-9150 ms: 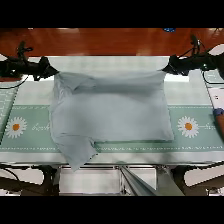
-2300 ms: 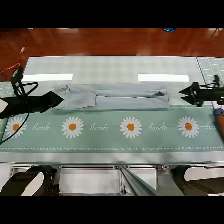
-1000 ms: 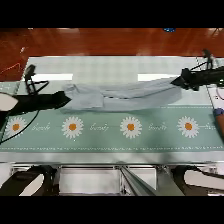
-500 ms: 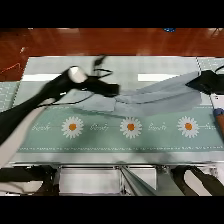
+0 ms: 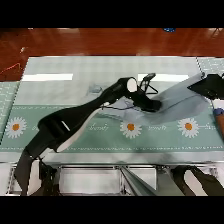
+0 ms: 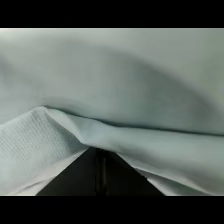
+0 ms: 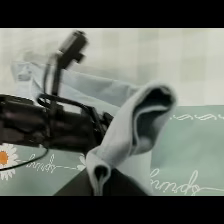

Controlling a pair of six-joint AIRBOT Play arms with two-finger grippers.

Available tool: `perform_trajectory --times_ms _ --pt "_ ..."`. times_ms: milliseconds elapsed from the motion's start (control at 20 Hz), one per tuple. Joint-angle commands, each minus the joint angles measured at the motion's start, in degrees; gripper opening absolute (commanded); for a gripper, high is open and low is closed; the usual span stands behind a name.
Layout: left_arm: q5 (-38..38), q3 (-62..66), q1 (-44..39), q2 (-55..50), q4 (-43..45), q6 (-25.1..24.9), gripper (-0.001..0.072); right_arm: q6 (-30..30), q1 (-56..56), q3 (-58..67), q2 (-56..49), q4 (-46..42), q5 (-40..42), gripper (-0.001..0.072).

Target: Fold the shirts.

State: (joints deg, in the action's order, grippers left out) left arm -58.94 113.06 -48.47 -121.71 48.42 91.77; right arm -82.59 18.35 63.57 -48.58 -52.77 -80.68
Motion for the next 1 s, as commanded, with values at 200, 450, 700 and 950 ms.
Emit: perform_trajectory --times_ms 200,450,700,950 --pt "-11.37 2.54 9.07 5.88 9.35 -0.04 0.002 -1.68 -0.46 -0.02 0.15 1.18 1.44 0.0028" --pt "-13.0 -10.36 20.57 28.63 27.3 -0.83 0.002 -5.51 -15.93 0.22 -5.09 2.78 13.0 0.0028" --pt "-4.59 -36.68 33.38 58.64 28.57 -0.81 0.002 -6.19 -33.35 6.56 -21.29 8.85 27.36 0.0028" --pt "-3.87 -58.82 41.62 81.44 28.55 1.79 0.002 -6.84 -43.08 18.53 -39.8 10.88 31.39 0.0028"
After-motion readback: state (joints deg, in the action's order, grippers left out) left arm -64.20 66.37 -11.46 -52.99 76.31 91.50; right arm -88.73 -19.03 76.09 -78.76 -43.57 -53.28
